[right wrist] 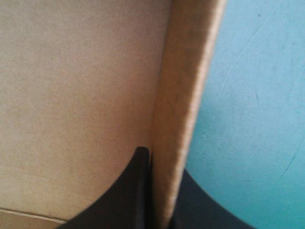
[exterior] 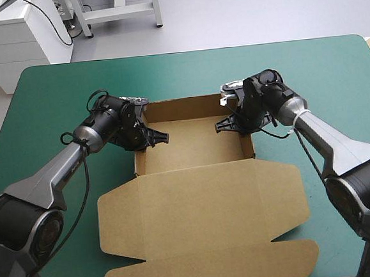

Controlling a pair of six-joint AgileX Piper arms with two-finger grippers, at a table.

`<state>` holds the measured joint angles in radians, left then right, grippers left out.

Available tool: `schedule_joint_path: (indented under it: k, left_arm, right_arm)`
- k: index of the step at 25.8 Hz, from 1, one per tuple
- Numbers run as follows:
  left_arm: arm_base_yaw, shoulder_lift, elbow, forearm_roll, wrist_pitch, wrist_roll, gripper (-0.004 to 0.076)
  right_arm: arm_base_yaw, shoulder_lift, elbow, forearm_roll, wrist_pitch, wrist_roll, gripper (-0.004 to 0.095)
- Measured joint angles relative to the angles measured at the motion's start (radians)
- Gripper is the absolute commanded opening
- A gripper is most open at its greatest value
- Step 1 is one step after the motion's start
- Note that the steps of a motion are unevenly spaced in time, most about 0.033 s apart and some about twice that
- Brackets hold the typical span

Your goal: Fold the box

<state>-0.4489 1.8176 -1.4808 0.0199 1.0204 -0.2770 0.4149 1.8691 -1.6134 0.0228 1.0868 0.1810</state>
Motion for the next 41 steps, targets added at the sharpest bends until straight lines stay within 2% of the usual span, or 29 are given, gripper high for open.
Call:
schedule_joint_path:
  k: [4,6,7,9,12,15,18,22,27,33,35,37,39,41]
  left_arm:
    - [-0.002,0.022,-0.013,0.013,0.003,-0.004,-0.0003]
    - [-0.002,0.025,-0.016,0.013,0.005,-0.004,0.0028]
    - [-0.002,0.026,-0.018,0.013,0.009,-0.004,0.0076]
    - [-0.004,0.029,-0.019,0.016,0.008,0.006,0.0152]
    - [-0.007,0.031,-0.019,0.021,0.003,0.028,0.0304]
    - [-0.013,0.031,-0.019,0.02,0.008,0.038,0.0457]
    - [-0.015,0.031,-0.023,0.02,0.035,0.043,0.0515]
    - [-0.015,0.031,-0.065,0.013,0.089,0.043,0.0512]
    - [-0.016,0.031,-0.165,0.016,0.183,0.043,0.0512]
    - [-0.017,-0.005,-0.283,0.013,0.208,0.05,0.0491]
    - [-0.018,-0.039,-0.285,0.021,0.212,0.058,0.0437]
    - [-0.018,-0.101,-0.287,0.039,0.218,0.075,0.0195]
    - [-0.018,-0.187,-0.268,0.019,0.221,0.146,-0.0003]
    - [-0.02,-0.296,-0.213,0.016,0.224,0.199,-0.0008]
  right_arm:
    - [0.0,0.01,0.0,-0.008,-0.001,0.001,0.0002]
    - [0.0,0.01,0.0,-0.013,0.003,0.003,0.0092]
    - [0.0,0.01,0.0,-0.023,0.007,0.01,0.0201]
    - [0.003,0.01,0.0,-0.032,0.024,0.034,0.0339]
    - [0.011,0.01,-0.004,-0.035,0.041,0.043,0.0496]
    - [0.017,0.01,-0.021,-0.053,0.067,0.047,0.0538]
    - [0.017,0.01,-0.051,-0.101,0.106,0.058,0.0538]
    - [0.017,0.01,-0.087,-0.148,0.134,0.068,0.0538]
    - [0.017,-0.006,-0.112,-0.141,0.144,0.068,0.0538]
    - [0.017,-0.067,-0.143,-0.121,0.147,0.05,0.0538]
    - [0.017,-0.09,-0.143,-0.121,0.149,0.05,0.0534]
    - [0.017,-0.116,-0.146,-0.115,0.151,0.05,0.0534]
    - [0.017,-0.129,-0.148,-0.111,0.155,0.05,0.0534]
    - [0.017,-0.13,-0.148,-0.095,0.156,0.05,0.0534]
